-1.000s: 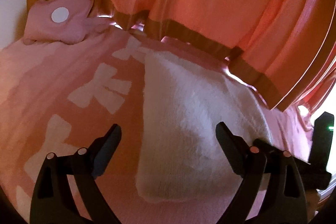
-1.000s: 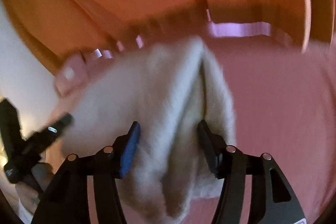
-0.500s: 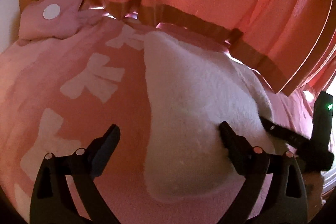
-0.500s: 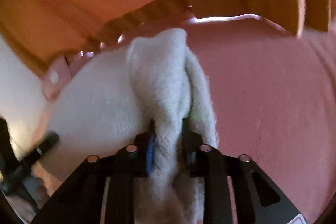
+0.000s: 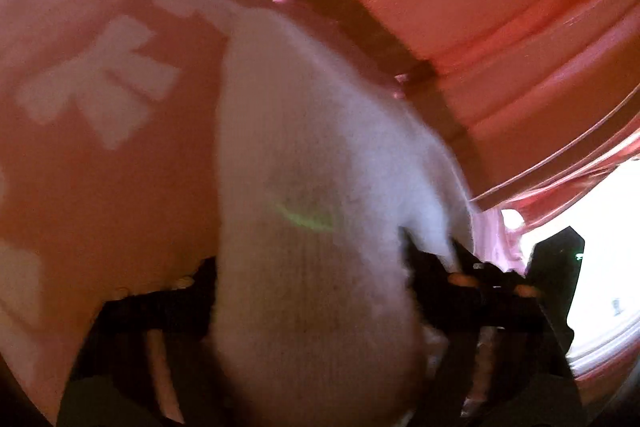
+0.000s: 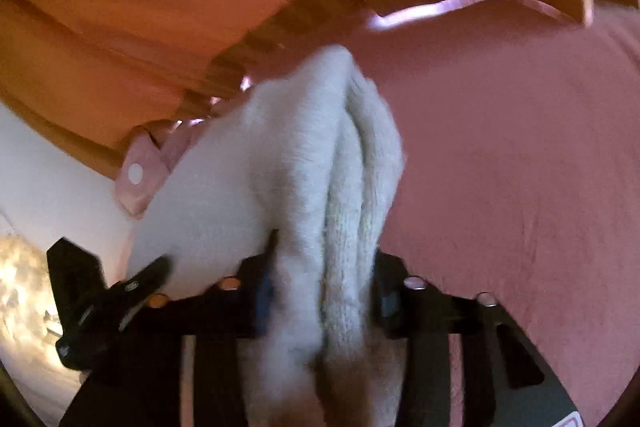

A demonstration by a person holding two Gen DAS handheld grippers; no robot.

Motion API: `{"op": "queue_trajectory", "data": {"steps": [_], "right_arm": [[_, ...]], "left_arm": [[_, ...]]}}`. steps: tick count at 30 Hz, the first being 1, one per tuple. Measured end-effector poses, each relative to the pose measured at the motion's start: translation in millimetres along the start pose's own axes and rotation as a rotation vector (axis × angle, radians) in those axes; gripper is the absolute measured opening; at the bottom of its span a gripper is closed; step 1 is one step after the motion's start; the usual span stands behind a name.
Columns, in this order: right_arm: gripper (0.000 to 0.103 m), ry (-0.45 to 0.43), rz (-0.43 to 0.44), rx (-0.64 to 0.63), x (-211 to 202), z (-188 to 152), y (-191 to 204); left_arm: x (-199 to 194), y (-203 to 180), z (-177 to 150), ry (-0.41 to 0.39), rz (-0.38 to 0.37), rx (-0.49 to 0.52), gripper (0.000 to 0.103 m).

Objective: Fold small clothes

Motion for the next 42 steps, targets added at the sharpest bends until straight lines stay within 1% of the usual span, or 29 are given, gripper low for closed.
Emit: {"op": "queue_trajectory", "data": {"steps": [2,4,5,6,7,8,9,10,11,12,14,16,17,18,19,20,22,23,25,27,29,30,31,32,33,35,38,40,42], "right_arm": [[0.027,-0.089,0.005,-0.049,-21.3,9.9,16.1],[0.027,-0.149,0.033,-0.061,-39.2,16.1,24.2],[0.027,-0.18,0.001,-0.091,-43.1,16.7,25.3],[0.027,-0.178,-0.026,-0.109,-39.8,15.7,22.9],[0.029,-0.142,-0.054,-0.123,-28.0,10.9,18.6],[0.03,-0.053,-0.08,-0.127,-6.3,0.7,11.1],[0.036,-0.006,-0.1,-0.111,7.9,-6.6,3.8],[0.039,-0.011,-0.095,-0.092,8.3,-7.4,0.7],[0.039,-0.017,-0.103,-0.093,0.3,-4.7,0.8],[0.039,-0.04,-0.121,-0.104,-9.9,-0.9,3.0],[0.041,-0.176,-0.188,-0.138,-50.4,5.9,8.0],[0.042,-0.249,-0.204,-0.172,-80.3,1.7,15.1],[0.041,-0.258,-0.201,-0.196,-90.5,-5.9,20.1],[0.041,-0.233,-0.203,-0.221,-90.5,-15.5,23.8],[0.041,-0.178,-0.219,-0.245,-79.0,-24.6,25.5],[0.041,-0.107,-0.246,-0.261,-59.8,-32.0,26.6],[0.041,0.068,-0.307,-0.297,-21.0,-57.8,18.8],[0.045,0.054,-0.336,-0.313,-14.9,-60.5,18.8],[0.045,0.019,-0.356,-0.333,-22.4,-57.6,25.0],[0.045,-0.027,-0.319,-0.262,-42.4,-54.7,26.4],[0.046,-0.045,-0.283,-0.205,-56.1,-59.0,27.3],[0.048,-0.056,-0.279,-0.183,-64.1,-65.4,24.2],[0.056,-0.078,-0.288,-0.161,-72.6,-75.7,19.4],[0.067,-0.088,-0.299,-0.153,-75.2,-85.1,18.2],[0.073,-0.1,-0.32,-0.144,-78.9,-95.8,13.5],[0.074,-0.101,-0.358,-0.13,-82.0,-114.8,3.9],[0.077,-0.089,-0.402,-0.111,-84.4,-141.1,-6.0],[0.078,-0.109,-0.424,-0.115,-89.1,-153.4,-8.4],[0.082,-0.141,-0.464,-0.139,-91.0,-164.7,-7.2]], "left_arm": [[-5.6,-15.2,3.6,-0.025,0.028,0.085,0.061],[-14.5,-33.9,8.6,-0.059,0.034,0.174,0.06],[-16.5,-37.0,10.0,-0.068,0.026,0.183,0.06],[-17.1,-38.8,10.9,-0.074,0.025,0.202,0.06],[-15.3,-35.0,10.6,-0.069,0.049,0.214,0.063],[-12.5,-26.7,8.7,-0.053,0.098,0.228,0.067],[-5.0,-13.3,3.3,-0.015,0.179,0.243,0.07],[-2.5,-6.8,0.5,-0.007,0.207,0.241,0.076],[-5.3,-6.5,-0.6,-0.025,0.203,0.231,0.076],[-10.7,-12.2,0.1,-0.032,0.194,0.225,0.075],[-24.9,-23.8,2.3,-0.058,0.215,0.261,0.079],[-47.3,-35.6,1.9,-0.102,0.29,0.345,0.083],[-53.7,-38.0,0.5,-0.11,0.337,0.377,0.086],[-61.0,-37.4,-3.8,-0.101,0.418,0.421,0.087],[-62.6,-34.7,-6.7,-0.092,0.455,0.439,0.088],[-62.1,-31.3,-10.8,-0.074,0.494,0.457,0.089],[-56.1,-17.2,-17.9,-0.028,0.542,0.433,0.089],[-54.6,-11.7,-21.2,-0.01,0.545,0.413,0.091],[-53.5,-7.5,-23.4,-0.018,0.555,0.387,0.091],[-62.0,-13.5,-23.6,-0.043,0.566,0.391,0.091],[-72.0,-21.3,-31.0,-0.054,0.564,0.397,0.091],[-78.2,-26.2,-38.4,-0.061,0.555,0.403,0.092],[-82.7,-29.4,-46.7,-0.064,0.551,0.405,0.096],[-87.8,-30.4,-59.2,-0.062,0.549,0.408,0.096],[-88.2,-29.3,-66.0,-0.06,0.549,0.408,0.097],[-90.2,-27.2,-85.3,-0.053,0.555,0.405,0.097],[-87.0,-19.3,-114.9,-0.016,0.586,0.395,0.097],[-87.8,-18.0,-126.9,-0.025,0.599,0.39,0.097],[-86.6,-20.3,-135.9,-0.033,0.602,0.399,0.097]]}}
Point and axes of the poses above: each gripper's, at about its wrist camera, not at the fingertips, and x roughly the way its jaws point, y to its left, z to its top, the point moved 8 cm from there along x, roughly the way its jaws point, and after that the axes turned 14 degrees about -z, right-handed, at the moved point
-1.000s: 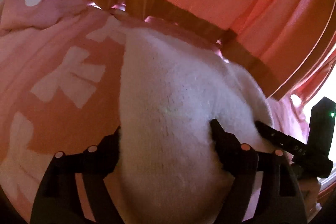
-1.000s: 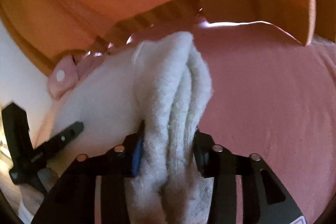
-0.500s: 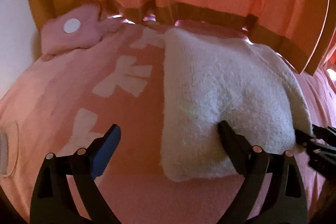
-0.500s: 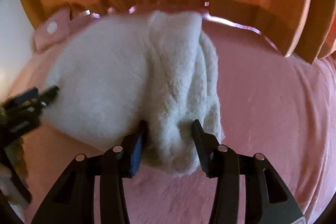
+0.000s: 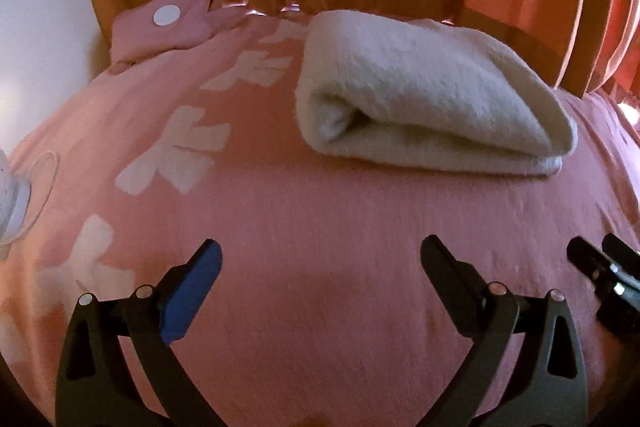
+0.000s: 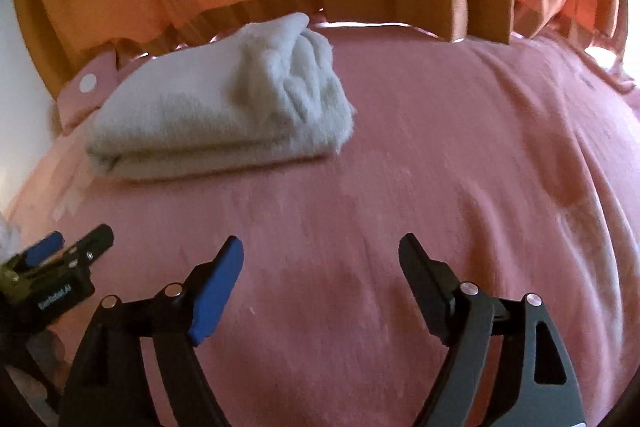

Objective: Fold small clothes

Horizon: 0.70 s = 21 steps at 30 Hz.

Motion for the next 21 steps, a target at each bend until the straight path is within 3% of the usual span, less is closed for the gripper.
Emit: {"op": "queue_trajectory", "data": {"steps": [9,12,21], "right_arm": [[0.086,-0.06,-0.019,-0.065,-12.0,-20.2,10.9],[0.086,-0.057,-0.02,-0.061,-10.9,-23.0,13.8],[0.086,-0.014,-0.016,-0.029,-1.2,-29.0,17.3]], "left_arm": [[-3.0,-20.3,-25.2,-0.026,0.001,0.039,0.097],[-7.4,-25.3,-27.6,-0.044,0.012,0.065,0.097],[-1.6,-19.5,-31.3,-0.014,0.025,0.015,0.097]]}}
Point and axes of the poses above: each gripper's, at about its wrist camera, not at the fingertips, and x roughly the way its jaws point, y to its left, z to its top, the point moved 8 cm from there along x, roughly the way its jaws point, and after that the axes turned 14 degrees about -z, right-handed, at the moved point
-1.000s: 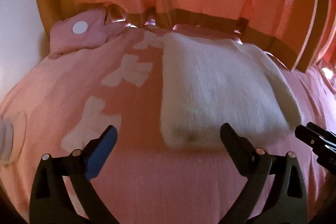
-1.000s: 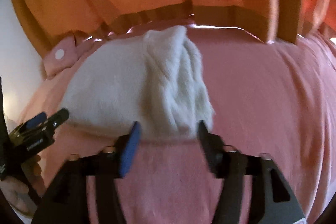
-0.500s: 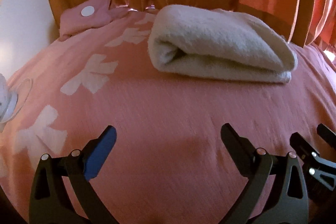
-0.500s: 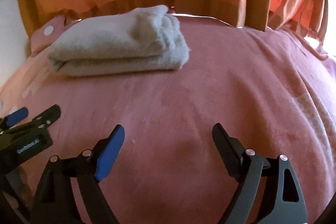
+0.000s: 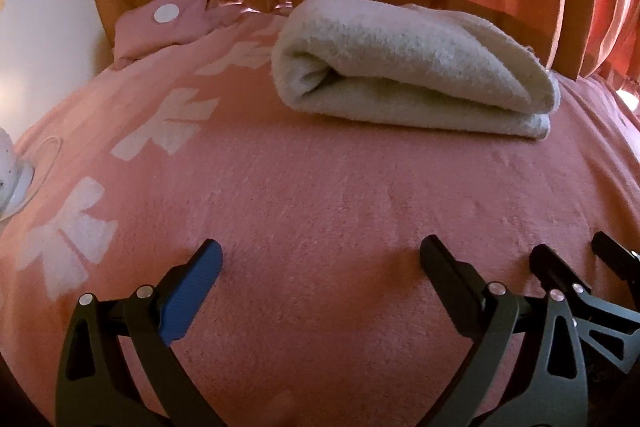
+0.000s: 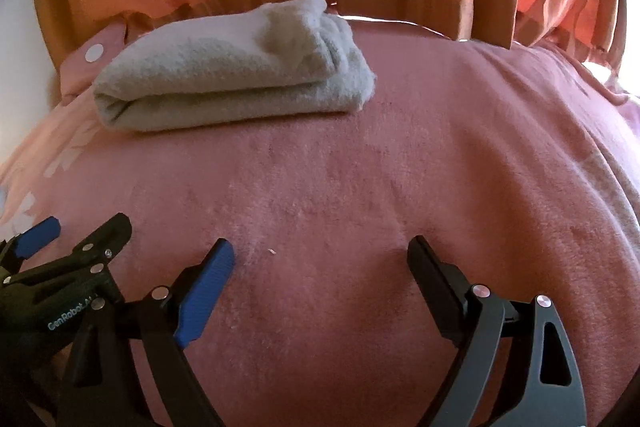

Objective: Fold small clothes

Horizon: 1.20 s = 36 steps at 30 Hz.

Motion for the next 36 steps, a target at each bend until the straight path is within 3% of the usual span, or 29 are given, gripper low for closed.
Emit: {"op": "queue_trajectory", "data": {"steps": [36], "right_arm": [[0.086,-0.005,-0.026,0.004,1.8,0.2,2.1]], "left_arm": [[1.1,-1.6,-0.2,0.004,0.032,0.016,0.091]]}}
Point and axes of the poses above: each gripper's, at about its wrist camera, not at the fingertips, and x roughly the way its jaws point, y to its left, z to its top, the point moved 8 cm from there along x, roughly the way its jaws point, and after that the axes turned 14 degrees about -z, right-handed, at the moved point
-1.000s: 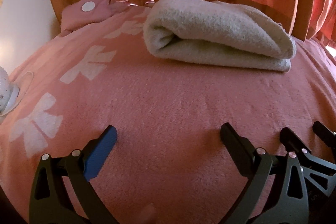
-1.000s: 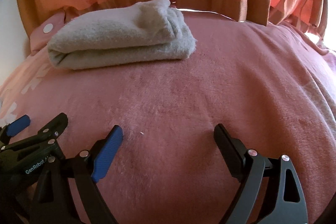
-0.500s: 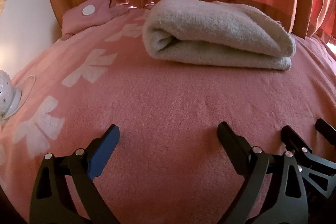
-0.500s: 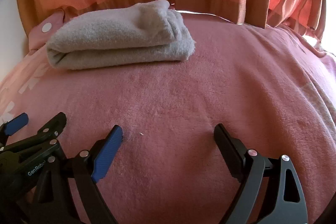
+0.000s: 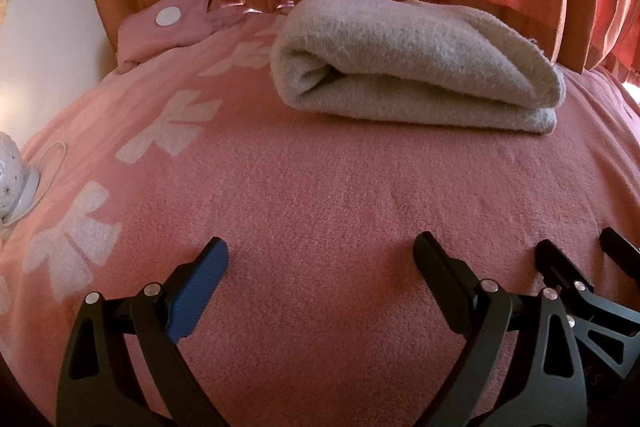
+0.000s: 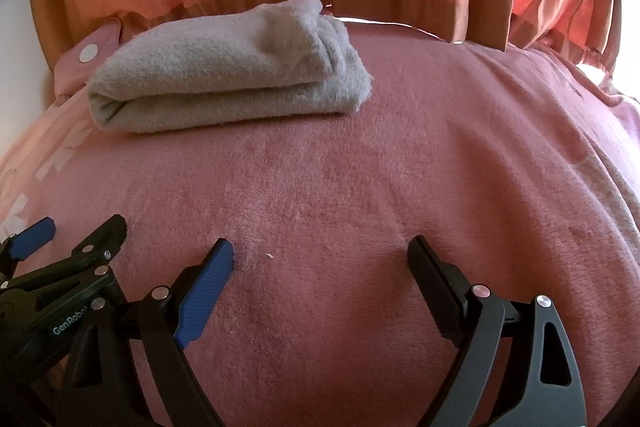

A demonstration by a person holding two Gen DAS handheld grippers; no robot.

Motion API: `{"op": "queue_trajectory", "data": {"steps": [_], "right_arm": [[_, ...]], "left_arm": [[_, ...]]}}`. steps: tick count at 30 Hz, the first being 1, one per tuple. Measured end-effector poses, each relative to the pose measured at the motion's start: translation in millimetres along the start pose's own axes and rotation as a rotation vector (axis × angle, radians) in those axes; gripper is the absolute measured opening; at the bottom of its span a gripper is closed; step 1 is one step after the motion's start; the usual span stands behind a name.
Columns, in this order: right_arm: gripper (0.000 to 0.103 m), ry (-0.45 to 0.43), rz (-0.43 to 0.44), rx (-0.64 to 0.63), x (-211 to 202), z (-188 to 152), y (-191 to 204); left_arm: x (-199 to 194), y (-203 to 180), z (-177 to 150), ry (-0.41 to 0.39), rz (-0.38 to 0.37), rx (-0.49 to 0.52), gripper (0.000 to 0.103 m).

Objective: Fold small clothes

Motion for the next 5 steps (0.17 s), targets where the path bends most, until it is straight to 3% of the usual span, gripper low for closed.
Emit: {"op": "queue_trajectory", "data": {"steps": [5], "right_arm": [[0.086,0.001,-0.002,0.005,-0.7,-0.4,1.7]], "left_arm": [[1.5,1.5,-0.6,0.004,-0.005,-0.004,0.091]]}}
Point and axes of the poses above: each gripper's, at about its wrist camera, not at the fingertips, and x roughly the way its jaws point, y to its left, z to its top, the point moved 8 cm from there along x, roughly the way its jaws point, and after that the axes turned 14 degrees about -z, right-handed, at the moved point
